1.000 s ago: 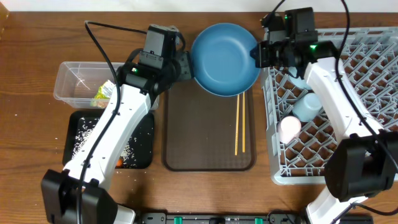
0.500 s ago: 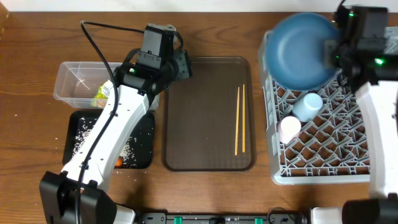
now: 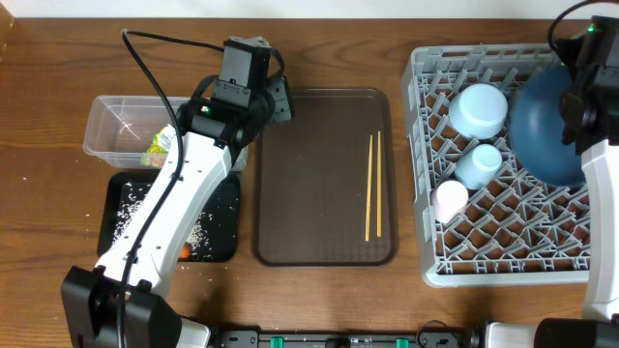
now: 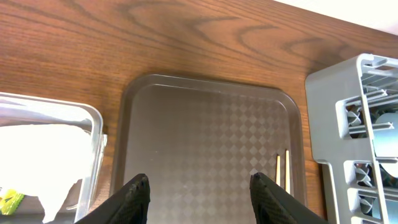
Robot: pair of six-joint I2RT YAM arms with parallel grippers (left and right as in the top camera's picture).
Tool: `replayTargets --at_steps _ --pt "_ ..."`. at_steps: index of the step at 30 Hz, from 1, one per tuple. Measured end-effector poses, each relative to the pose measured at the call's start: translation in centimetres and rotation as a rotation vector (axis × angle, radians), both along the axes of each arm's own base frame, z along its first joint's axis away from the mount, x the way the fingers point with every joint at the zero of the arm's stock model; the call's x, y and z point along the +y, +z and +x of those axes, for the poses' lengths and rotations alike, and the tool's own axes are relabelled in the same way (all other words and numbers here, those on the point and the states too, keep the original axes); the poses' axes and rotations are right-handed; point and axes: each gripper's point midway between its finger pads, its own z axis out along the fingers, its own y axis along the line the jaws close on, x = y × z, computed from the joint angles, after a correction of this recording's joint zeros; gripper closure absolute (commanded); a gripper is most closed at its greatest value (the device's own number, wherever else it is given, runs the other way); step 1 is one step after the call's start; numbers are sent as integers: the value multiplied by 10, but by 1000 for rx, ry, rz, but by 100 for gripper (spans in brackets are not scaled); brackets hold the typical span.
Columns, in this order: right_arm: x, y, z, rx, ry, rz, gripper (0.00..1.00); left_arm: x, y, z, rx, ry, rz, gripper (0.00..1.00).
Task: Sort waste into correct bins and load items into the dishwasher rack
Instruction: 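Carry the blue plate right over the dishwasher rack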
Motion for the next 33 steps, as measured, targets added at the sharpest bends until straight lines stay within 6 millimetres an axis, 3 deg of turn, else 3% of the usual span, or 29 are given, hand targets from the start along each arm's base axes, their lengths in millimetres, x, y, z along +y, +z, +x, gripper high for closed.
replayTargets --at_steps 6,15,19,27,33 --pt "-36 30 -8 128 -13 -239 99 1 0 1 -5 -5 12 47" --pt "-79 53 -24 239 -65 -378 99 3 0 1 -12 -14 35 47" --pt "-91 49 -23 279 -74 -396 99 8 0 3 -13 -4 39 47" --pt "-115 29 2 352 -113 -456 99 26 -1 6 -7 40 50 47" --pt "-126 18 1 384 -160 -458 99 27 -1 7 -7 41 51 47"
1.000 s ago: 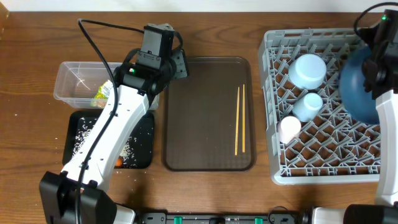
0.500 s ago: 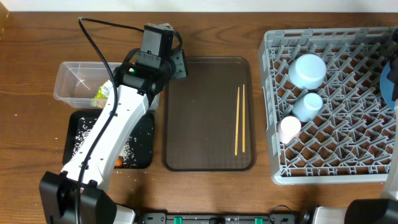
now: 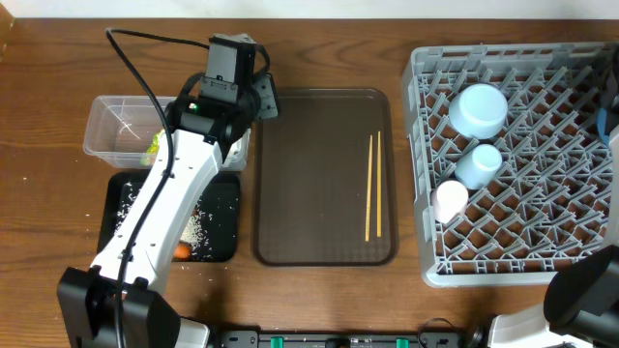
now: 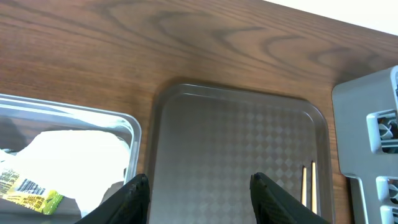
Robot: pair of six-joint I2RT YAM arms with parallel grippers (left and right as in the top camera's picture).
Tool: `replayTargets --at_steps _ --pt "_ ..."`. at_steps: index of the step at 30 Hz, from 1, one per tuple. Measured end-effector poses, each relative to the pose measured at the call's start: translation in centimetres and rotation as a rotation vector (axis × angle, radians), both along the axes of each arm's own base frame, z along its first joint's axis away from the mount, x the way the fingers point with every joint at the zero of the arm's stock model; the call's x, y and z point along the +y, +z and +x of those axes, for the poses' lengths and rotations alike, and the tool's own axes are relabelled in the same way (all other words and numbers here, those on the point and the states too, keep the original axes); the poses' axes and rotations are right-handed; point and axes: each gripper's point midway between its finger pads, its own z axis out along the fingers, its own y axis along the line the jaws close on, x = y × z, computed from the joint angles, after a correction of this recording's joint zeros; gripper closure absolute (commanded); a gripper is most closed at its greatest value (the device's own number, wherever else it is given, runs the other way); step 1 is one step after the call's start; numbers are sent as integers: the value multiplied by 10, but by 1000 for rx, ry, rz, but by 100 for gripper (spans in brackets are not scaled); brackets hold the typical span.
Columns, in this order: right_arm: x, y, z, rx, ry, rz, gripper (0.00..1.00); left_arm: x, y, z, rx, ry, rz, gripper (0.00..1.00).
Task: Sort waste into correct bins and load items into the dishwasher rack
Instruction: 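Carry the blue plate right over the dishwasher rack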
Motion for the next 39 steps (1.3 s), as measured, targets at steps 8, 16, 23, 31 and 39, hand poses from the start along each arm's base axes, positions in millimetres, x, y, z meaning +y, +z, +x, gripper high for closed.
replayTargets --at_steps 8,16,23,31,39 --pt "0 -12 -10 -9 -54 14 99 0 0 0 0 0 1 47" --pt "8 -60 -15 -97 -82 129 99 0 0 0 1 0 0 47" --pt "33 -104 -4 -251 -45 404 99 0 -1 -1 5 0 1 47" --pt "67 -127 26 -503 -16 710 22 2 -7 -7 39 0 11 47" --pt "65 -68 24 -927 -120 915 24 -1 -20 -13 94 -16 6 47"
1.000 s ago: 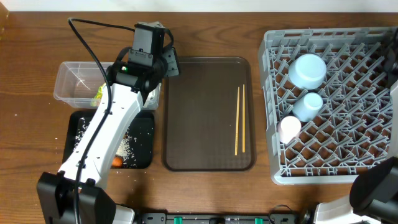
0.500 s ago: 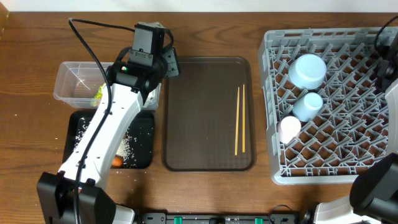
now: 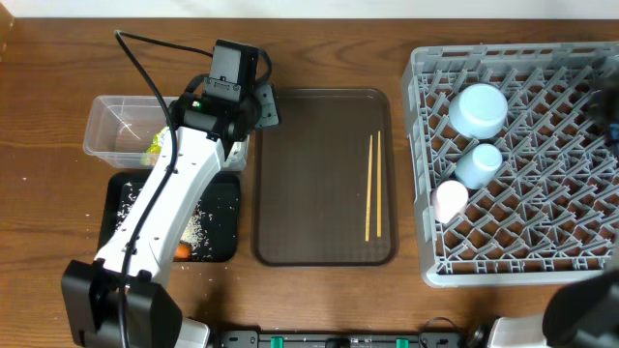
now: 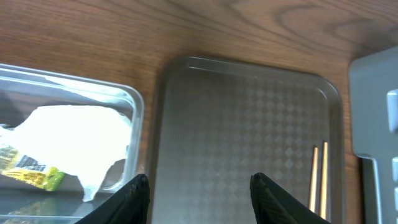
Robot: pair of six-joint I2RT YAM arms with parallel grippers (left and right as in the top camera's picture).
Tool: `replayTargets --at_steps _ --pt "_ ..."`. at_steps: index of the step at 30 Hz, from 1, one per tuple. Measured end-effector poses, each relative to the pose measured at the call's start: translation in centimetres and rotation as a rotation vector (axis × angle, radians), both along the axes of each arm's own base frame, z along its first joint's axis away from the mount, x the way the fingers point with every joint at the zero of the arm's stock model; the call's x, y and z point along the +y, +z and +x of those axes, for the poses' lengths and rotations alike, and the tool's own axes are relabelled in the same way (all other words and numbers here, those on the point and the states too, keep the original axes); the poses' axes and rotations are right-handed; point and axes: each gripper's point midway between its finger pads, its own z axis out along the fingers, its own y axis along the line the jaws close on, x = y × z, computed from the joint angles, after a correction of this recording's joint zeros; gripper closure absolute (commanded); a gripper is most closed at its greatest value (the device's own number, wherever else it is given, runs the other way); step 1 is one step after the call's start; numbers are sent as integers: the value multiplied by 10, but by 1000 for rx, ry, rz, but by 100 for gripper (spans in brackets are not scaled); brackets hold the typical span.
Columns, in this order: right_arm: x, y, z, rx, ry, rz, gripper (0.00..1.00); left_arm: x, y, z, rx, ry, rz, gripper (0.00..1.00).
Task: Sort waste into correct bins and load items into the dishwasher rack
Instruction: 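Carry the blue plate right over the dishwasher rack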
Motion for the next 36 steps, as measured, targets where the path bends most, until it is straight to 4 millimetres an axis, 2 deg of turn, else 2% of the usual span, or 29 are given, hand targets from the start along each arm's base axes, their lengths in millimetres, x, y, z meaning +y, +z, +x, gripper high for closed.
replayTargets --at_steps 2,4,6,7,9,13,16,18,24,28,36 --pt "-19 29 -16 -127 -87 65 26 -2 0 -1 3 -7 -7 47" --pt "-39 43 -36 -209 -164 123 25 -3 -1 -2 9 -12 -12 47" --pt "-61 47 -59 -272 -249 195 21 -4 -1 -3 14 -16 -15 46" --pt "-73 45 -70 -299 -295 238 21 -5 -1 -3 15 -17 -16 37" --pt "-93 35 -87 -338 -360 329 23 -5 -2 -4 20 -19 -17 30" --pt "-117 4 -106 -381 -419 521 30 -5 -3 -5 25 -20 -17 27" --pt "-121 -20 -113 -381 -442 662 29 -5 -3 -6 27 -20 -16 26" --pt "-121 -30 -116 -380 -450 720 28 -5 -3 -6 29 -20 -16 26" --pt "-115 -29 -113 -409 -445 784 28 -3 -7 -11 53 -19 -9 25" --pt "-113 -28 -111 -418 -448 805 28 -3 -10 -13 67 -20 -5 20" --pt "-111 -38 -109 -423 -457 828 27 -3 -14 -13 77 -19 -2 17"
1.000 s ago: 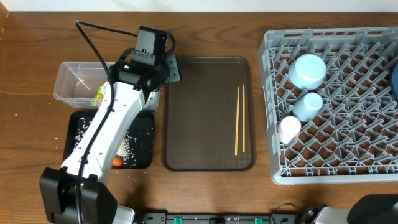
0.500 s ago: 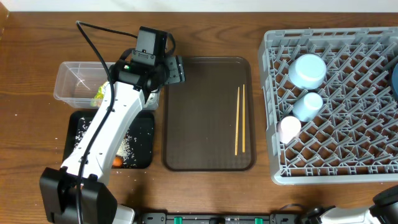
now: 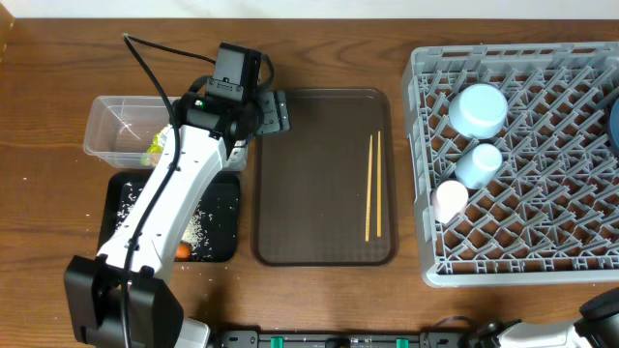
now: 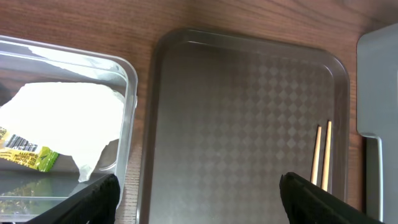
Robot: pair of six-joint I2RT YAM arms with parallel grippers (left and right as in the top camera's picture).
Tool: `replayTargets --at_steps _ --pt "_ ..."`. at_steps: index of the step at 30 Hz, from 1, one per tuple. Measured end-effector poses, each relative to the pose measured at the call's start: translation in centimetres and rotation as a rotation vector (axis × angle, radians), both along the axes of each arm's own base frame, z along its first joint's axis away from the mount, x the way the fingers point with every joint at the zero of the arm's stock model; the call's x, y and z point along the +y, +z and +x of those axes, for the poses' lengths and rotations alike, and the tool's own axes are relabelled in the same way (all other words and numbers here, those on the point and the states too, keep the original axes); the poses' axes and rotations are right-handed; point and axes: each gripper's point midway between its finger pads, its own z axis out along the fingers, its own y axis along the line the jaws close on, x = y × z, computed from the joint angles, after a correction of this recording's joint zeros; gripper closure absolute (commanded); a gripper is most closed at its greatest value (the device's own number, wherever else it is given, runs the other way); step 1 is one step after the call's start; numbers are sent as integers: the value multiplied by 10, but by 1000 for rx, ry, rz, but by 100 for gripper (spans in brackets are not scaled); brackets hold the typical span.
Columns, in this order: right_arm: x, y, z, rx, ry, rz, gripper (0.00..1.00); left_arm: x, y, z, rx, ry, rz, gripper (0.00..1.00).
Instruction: Sort waste into correct bins and load items into the dishwasher rack
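Observation:
Two wooden chopsticks [image 3: 372,186] lie side by side on the right part of the brown tray [image 3: 290,242]; the left wrist view shows the chopsticks [image 4: 322,155] on the tray [image 4: 236,112] too. My left gripper [image 3: 276,111] hovers over the tray's top left corner, its jaws wide open and empty [image 4: 198,193]. The grey dishwasher rack [image 3: 542,222] at the right holds a large light blue cup [image 3: 481,108], a smaller one [image 3: 478,164] and a white cup [image 3: 450,200]. My right gripper is out of view.
A clear plastic bin [image 3: 121,126] at the left holds a white napkin [image 4: 62,118] and a yellow-green wrapper [image 4: 28,158]. Below it lies a black tray [image 3: 126,217] strewn with rice. A dark blue sliver [image 3: 615,126] shows at the right edge.
My left gripper's jaws have spread much wider and it has shifted slightly right over the tray's corner. A dark blue sliver now shows at the overhead view's right edge.
A dark blue bowl was at my right arm above the rack's right side, and my left gripper hung open at the tray's top left. Then the right arm and bowl were out of view and the left gripper sat nearer the bin. Now the left jaws stand wider.

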Motion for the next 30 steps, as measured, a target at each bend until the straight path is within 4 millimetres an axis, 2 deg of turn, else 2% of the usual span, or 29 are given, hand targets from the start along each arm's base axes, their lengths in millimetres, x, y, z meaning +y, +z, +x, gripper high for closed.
replayTargets --at_steps 8,14,21,30 --pt "-4 -35 3 -19 -21 5 23 0 0 0 1 0 0 16" --pt "-16 -58 -3 -50 -63 -17 12 0 0 0 1 0 0 16" --pt "-36 -59 -9 -96 -99 -95 6 0 0 -1 4 0 1 16" --pt "-49 -44 -2 -147 -98 -173 6 0 -1 -1 6 0 2 16"
